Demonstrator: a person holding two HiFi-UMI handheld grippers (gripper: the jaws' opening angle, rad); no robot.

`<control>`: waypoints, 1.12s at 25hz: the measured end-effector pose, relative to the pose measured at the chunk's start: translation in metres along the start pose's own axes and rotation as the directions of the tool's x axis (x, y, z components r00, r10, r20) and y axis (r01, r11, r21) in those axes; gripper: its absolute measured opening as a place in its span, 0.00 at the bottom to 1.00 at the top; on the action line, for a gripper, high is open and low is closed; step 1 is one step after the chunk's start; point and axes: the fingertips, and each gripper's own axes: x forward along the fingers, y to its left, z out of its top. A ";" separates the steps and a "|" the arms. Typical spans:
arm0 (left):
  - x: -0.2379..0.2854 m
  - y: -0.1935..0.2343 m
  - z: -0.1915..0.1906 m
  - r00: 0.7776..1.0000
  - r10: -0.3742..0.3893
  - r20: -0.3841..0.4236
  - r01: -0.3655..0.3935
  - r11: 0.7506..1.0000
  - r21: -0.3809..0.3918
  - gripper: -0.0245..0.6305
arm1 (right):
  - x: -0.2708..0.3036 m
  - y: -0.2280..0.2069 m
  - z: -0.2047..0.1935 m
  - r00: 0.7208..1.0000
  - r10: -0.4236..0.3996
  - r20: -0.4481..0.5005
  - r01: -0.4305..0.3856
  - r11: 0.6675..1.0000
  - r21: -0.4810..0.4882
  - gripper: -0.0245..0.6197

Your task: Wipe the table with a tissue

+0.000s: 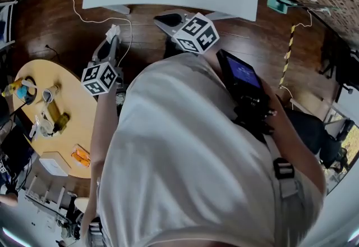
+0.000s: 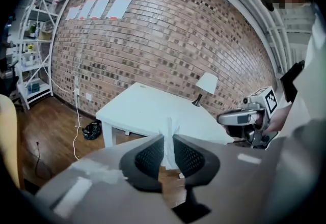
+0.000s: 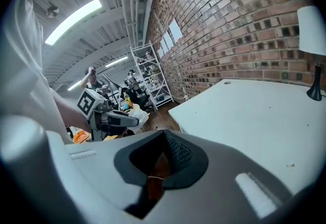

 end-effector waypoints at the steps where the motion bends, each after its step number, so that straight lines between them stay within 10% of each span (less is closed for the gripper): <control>1: 0.007 -0.003 0.006 1.000 -0.001 -0.001 0.001 1.000 0.014 0.12 | -0.002 -0.008 0.001 1.000 0.001 0.000 -0.001 1.000 0.002 0.05; 28: 0.115 0.030 0.080 0.988 -0.106 -0.113 0.126 0.975 0.184 0.12 | -0.017 -0.096 0.037 0.978 -0.207 0.039 0.204 0.976 0.073 0.05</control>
